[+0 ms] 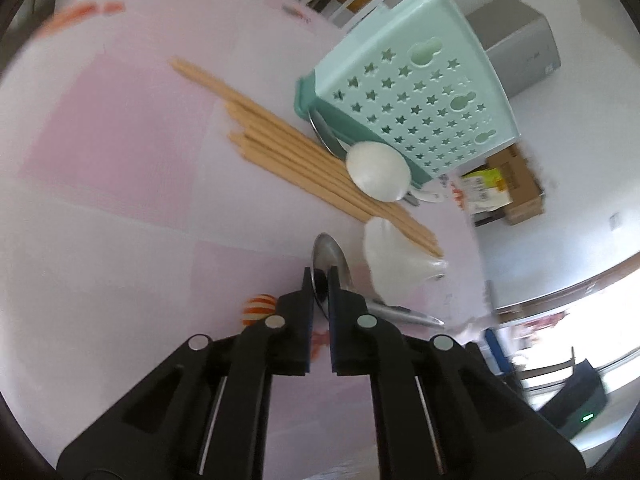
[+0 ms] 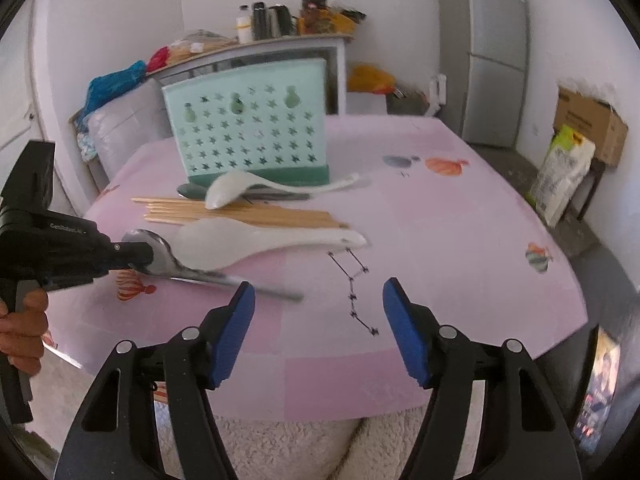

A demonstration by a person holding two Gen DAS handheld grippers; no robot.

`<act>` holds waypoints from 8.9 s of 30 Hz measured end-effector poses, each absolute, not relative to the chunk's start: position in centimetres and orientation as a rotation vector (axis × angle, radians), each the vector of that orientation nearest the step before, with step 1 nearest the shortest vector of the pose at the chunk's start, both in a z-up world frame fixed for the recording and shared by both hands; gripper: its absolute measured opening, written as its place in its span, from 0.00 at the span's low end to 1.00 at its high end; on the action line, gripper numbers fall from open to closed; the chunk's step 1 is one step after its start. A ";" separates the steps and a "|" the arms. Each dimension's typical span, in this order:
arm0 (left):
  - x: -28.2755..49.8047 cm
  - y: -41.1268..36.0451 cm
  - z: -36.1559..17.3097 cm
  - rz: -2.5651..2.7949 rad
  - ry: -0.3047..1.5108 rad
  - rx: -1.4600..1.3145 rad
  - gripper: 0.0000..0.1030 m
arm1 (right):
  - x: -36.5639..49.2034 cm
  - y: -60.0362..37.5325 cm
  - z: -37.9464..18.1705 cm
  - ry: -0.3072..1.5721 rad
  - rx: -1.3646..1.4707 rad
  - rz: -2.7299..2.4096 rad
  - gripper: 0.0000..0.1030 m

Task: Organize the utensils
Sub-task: 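Lift the silver spoon with the left tool while the right tool grasps the white rice paddle, then lower the silver spoon into the green holder and open the left tool while the right tool lifts the paddle, then insert the white rice paddle into the holder and open the right tool, then grasp the white plastic ladle beside the holder with the left tool and lift, then hold the white ladle raised with the left tool while the right tool approaches the small silver spoon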

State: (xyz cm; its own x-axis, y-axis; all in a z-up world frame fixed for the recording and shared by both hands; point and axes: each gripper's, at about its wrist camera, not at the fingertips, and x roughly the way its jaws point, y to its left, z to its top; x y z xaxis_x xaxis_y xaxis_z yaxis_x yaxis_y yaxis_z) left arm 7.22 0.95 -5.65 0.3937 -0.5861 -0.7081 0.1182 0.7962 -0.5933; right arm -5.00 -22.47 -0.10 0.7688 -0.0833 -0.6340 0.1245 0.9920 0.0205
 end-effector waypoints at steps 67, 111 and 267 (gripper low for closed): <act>11.4 -5.8 14.0 -0.188 0.263 0.227 0.01 | -3.2 -25.4 9.0 0.447 0.061 -0.079 0.02; 7.6 1.5 1.8 -0.382 0.666 -0.199 0.73 | 11.2 -32.4 9.3 0.399 0.562 0.270 0.03; 7.3 11.6 0.0 -0.178 0.703 -0.249 0.01 | 10.4 -23.1 -3.2 0.882 0.270 0.135 0.34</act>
